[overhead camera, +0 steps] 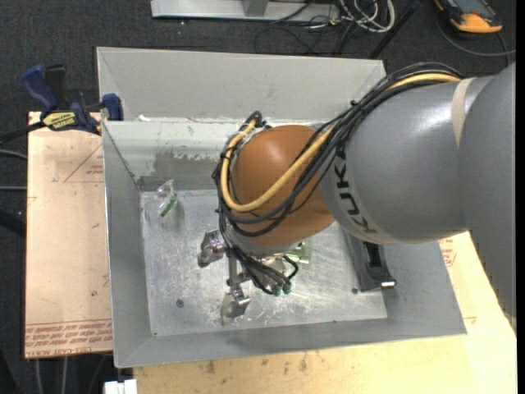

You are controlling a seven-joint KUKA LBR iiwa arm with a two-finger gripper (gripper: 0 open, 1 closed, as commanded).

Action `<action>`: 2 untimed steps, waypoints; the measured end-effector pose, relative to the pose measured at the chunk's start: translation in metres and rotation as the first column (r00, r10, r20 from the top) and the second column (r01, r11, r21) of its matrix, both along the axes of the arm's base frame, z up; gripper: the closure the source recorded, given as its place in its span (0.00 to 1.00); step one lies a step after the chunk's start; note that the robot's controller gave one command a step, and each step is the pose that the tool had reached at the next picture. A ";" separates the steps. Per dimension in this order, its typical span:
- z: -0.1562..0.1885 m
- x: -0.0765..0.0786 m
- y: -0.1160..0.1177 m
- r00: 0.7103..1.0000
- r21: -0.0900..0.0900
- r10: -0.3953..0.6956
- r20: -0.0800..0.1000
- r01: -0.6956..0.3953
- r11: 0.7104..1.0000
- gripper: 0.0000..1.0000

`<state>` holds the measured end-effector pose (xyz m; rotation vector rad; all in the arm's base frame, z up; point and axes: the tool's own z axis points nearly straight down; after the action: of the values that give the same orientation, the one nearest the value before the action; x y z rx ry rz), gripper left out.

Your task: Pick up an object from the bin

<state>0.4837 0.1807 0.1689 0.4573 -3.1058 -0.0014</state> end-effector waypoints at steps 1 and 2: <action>0.006 0.003 -0.001 0.960 0.001 -0.279 0.003 0.279 0.960 0.00; 0.050 0.038 -0.141 0.999 0.000 -0.034 0.005 0.034 0.999 1.00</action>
Offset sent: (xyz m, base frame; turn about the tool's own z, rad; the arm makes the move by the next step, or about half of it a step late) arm 0.0374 -0.1412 0.0502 0.0314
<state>0.5220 0.0394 0.2191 0.4046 -3.1183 -0.0006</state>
